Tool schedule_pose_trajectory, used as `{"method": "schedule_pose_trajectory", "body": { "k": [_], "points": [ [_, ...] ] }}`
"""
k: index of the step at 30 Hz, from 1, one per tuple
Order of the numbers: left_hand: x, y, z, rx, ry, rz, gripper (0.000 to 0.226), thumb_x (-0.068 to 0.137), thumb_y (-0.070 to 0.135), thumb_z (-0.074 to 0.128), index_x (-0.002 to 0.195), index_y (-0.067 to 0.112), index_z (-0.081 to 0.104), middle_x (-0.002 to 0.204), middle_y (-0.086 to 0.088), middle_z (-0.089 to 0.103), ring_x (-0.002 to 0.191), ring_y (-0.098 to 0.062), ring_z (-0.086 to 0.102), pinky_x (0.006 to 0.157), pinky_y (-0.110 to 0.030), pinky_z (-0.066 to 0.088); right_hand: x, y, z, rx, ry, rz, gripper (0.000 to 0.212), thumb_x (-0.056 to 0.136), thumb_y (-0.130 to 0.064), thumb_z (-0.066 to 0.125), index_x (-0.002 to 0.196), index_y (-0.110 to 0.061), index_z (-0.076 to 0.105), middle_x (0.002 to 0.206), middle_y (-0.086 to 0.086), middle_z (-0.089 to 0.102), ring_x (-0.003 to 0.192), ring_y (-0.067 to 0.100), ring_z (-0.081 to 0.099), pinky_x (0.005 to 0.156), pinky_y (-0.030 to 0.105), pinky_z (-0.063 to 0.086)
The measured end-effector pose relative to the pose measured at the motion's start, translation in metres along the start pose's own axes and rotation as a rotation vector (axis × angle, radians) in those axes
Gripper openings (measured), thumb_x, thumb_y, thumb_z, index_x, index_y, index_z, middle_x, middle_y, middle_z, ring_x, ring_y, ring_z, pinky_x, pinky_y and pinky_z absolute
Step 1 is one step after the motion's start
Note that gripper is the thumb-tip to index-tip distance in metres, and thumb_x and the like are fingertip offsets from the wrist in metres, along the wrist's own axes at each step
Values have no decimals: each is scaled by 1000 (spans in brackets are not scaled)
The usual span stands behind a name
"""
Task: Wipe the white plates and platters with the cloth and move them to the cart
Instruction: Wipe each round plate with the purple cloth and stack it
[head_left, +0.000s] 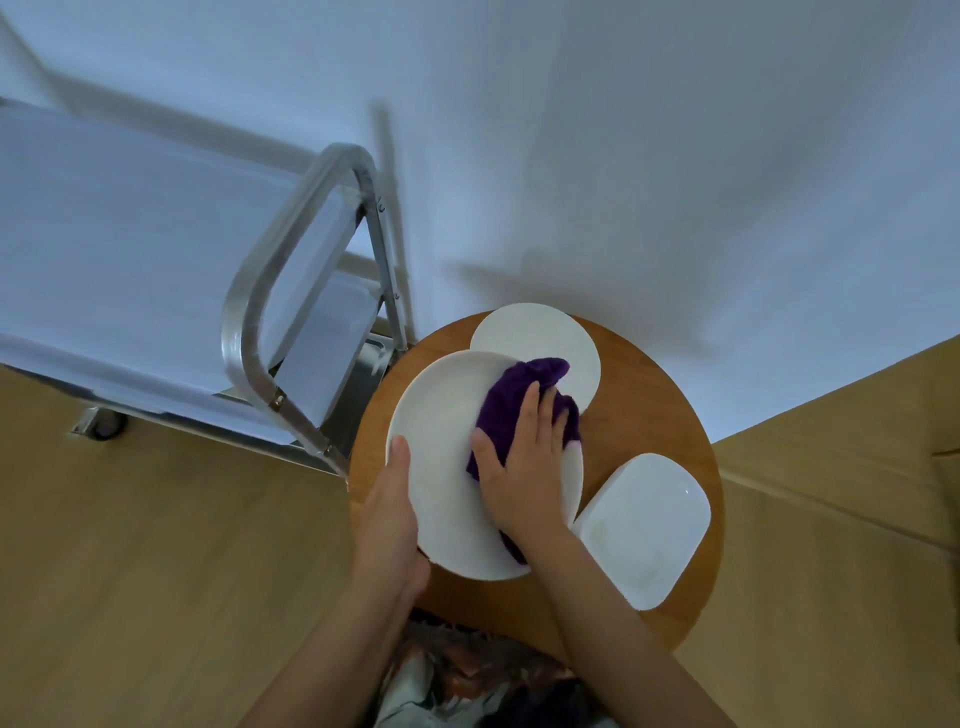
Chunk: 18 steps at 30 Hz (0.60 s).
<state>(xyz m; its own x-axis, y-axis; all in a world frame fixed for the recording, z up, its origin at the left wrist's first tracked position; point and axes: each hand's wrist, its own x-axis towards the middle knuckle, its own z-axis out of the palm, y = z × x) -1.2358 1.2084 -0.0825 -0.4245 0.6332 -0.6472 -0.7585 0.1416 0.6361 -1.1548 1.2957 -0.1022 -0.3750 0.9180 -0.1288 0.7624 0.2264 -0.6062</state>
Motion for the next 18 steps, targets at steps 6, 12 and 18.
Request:
{"method": "schedule_pose_trajectory", "body": {
  "k": [6, 12, 18],
  "points": [
    [-6, 19, 15, 54, -25, 123, 56, 85, 57, 45, 129, 24, 56, 128, -6, 61, 120, -23, 56, 104, -47, 41, 12, -44, -8, 168, -135, -408, 69, 91, -41, 41, 150, -28, 8, 158, -2, 11, 145, 19, 6, 118, 42, 12],
    [-3, 44, 25, -68, -80, 185, 45, 87, 54, 48, 110, 23, 70, 113, -7, 70, 108, -21, 65, 94, -40, 48, -5, -49, -22, 318, -283, -545, 60, 89, -20, 43, 146, -26, 27, 153, -5, 28, 143, 18, 16, 114, 45, 24],
    [-2, 68, 24, -109, -197, 48, 68, 77, 61, 50, 122, 12, 61, 120, -17, 64, 112, -33, 61, 95, -46, 48, -22, -2, -52, 86, -324, -649, 52, 82, -22, 50, 134, -23, 51, 140, -19, 33, 137, 8, 23, 108, 25, 26]
  ]
}}
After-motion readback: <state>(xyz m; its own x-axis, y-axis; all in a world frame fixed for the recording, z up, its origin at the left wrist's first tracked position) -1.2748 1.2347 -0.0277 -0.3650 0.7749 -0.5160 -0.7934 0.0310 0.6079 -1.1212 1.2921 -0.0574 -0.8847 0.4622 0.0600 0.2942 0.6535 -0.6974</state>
